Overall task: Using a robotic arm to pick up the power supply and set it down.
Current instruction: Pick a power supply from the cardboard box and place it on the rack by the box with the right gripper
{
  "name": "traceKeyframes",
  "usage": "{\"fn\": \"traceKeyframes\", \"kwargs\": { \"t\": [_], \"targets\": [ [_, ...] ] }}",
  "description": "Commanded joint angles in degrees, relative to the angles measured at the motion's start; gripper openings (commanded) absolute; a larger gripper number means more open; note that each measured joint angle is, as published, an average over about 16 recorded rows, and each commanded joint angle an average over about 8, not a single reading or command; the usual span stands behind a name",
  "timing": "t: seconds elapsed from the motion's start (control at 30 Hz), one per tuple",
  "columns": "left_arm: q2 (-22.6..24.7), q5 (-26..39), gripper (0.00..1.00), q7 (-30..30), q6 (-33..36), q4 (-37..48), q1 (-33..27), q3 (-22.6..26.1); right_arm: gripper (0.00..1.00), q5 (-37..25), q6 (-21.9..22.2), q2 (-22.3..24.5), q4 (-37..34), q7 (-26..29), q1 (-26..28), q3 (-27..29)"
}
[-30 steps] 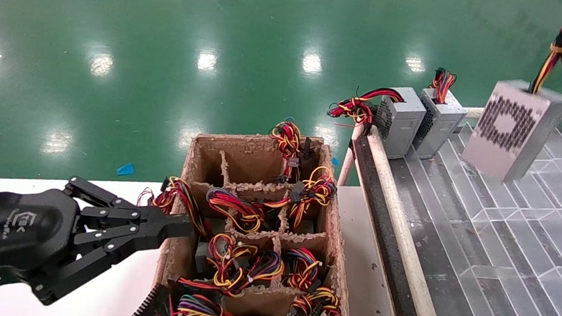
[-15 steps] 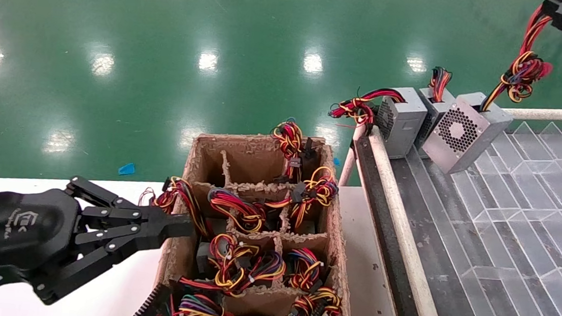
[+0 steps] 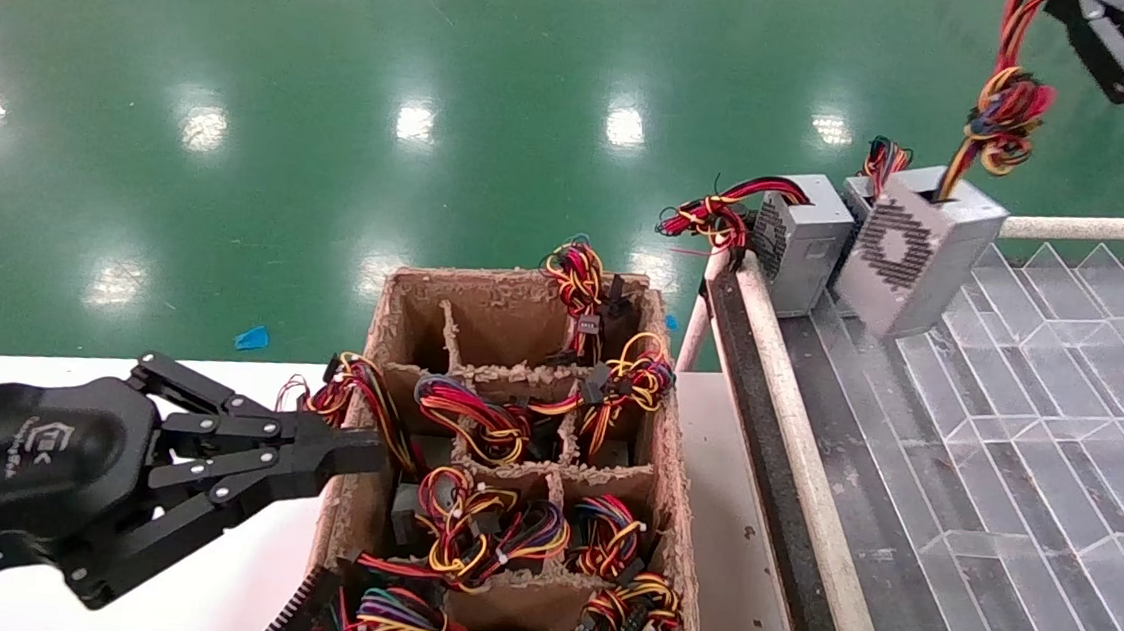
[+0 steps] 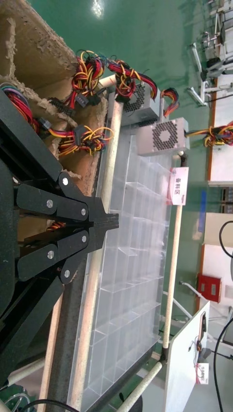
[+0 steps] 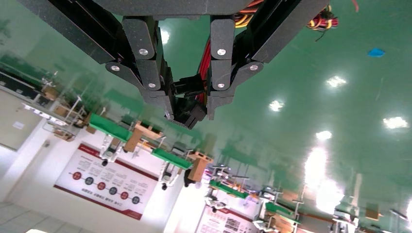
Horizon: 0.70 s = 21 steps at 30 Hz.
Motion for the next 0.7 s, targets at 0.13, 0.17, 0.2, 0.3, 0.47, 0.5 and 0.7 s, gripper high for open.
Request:
{"fn": "traceKeyframes", "kwargs": {
  "t": [0.13,0.17,0.2,0.3,0.47,0.5,0.7],
  "targets": [
    [0.0,0.0,0.0,0.0,0.0,0.0,0.0,0.0,0.0,-0.27,0.63,-0.86,0.75,0.73,-0.45,-0.16],
    [0.0,0.0,0.0,0.0,0.0,0.0,0.0,0.0,0.0,-0.18,0.85,-1.16,0.77,0.89,-0.68,-0.1],
    [0.0,0.0,0.0,0.0,0.0,0.0,0.0,0.0,0.0,-0.08,1.08,-1.51,0.8,1.03,-0.92,-0.02],
    [0.0,0.0,0.0,0.0,0.0,0.0,0.0,0.0,0.0,0.35,1.96,-2.79,0.91,1.32,-1.72,0.3],
    [0.0,0.0,0.0,0.0,0.0,0.0,0.0,0.0,0.0,1.23,4.11,-5.03,1.08,1.29,-2.89,0.93],
    [0.0,0.0,0.0,0.0,0.0,0.0,0.0,0.0,0.0,1.42,4.62,-5.41,1.08,1.23,-3.08,1.06],
    [0.0,0.0,0.0,0.0,0.0,0.0,0.0,0.0,0.0,2.36,9.73,-7.85,0.49,0.85,-3.89,1.71]
  ]
}}
